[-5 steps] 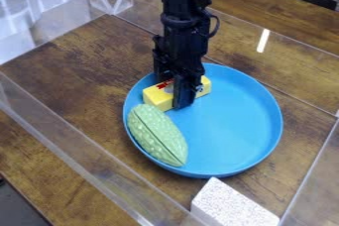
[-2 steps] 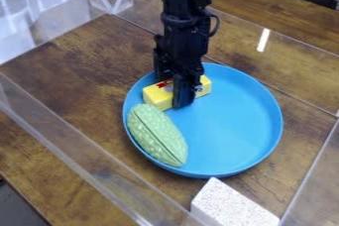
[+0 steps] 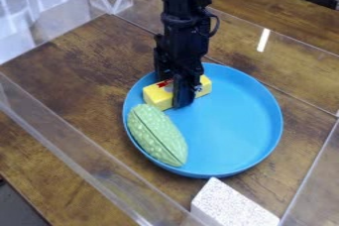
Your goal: Remove the yellow block from inside the blue tray and put it on the table
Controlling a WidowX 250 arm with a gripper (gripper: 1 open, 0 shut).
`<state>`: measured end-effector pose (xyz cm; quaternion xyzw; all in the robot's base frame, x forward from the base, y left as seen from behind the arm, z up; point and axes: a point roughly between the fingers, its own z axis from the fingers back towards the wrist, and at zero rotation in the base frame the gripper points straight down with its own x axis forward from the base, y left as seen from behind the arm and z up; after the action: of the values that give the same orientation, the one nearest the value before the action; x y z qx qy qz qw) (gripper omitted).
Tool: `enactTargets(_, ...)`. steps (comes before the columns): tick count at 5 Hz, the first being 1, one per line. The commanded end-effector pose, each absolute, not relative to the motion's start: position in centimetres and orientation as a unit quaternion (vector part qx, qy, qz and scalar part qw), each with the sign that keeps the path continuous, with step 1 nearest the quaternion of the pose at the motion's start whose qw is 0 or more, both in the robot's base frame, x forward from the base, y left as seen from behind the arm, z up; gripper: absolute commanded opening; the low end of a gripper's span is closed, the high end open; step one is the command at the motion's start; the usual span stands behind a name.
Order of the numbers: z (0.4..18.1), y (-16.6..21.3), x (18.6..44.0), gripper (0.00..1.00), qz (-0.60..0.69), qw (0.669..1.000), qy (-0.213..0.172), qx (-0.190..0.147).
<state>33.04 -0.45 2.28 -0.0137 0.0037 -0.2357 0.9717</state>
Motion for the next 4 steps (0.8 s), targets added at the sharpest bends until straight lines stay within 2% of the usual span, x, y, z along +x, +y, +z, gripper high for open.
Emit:
enactTargets(1, 3.03, -0.91, 33.63, 0.0, -0.255, 0.967, -0.014, -0.007)
enactTargets(4, 2.9, -1.11, 33.61, 0.0, -0.269, 0.963, -0.016, -0.003)
